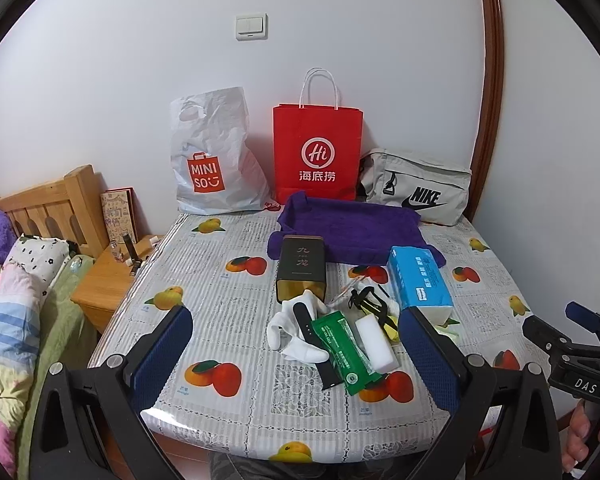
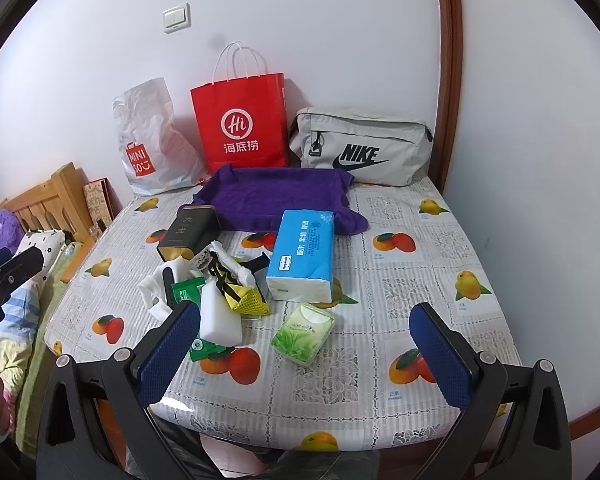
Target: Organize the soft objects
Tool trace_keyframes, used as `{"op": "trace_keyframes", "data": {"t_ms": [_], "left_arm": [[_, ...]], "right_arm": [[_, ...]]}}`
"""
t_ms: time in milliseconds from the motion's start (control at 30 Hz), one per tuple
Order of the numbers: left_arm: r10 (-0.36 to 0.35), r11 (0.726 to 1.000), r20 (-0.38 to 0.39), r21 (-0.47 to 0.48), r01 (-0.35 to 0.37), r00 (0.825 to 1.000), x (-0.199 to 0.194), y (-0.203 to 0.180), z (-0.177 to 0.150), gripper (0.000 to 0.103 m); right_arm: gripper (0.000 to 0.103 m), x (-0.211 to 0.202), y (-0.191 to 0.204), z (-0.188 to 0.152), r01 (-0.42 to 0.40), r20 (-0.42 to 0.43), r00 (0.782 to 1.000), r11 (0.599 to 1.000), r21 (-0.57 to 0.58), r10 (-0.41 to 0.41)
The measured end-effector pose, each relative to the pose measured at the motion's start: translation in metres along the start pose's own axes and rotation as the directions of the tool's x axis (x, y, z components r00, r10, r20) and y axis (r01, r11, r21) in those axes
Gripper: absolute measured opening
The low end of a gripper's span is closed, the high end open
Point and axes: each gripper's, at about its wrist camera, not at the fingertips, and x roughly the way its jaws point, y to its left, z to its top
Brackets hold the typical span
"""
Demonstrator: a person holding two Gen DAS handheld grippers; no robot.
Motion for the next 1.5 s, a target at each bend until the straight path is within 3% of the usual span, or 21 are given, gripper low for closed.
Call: {"op": "trace_keyframes", "data": {"t_ms": [1500], "left_arm": [[0.002, 1.0, 0.002, 0.005, -0.002, 1.0, 0.0009, -0.0001, -0.0009, 0.103]], "right_arm": [[0.103, -0.0024, 0.0025, 0.0017, 0.002, 0.002, 1.0, 1.0, -0.011, -0.002]]}}
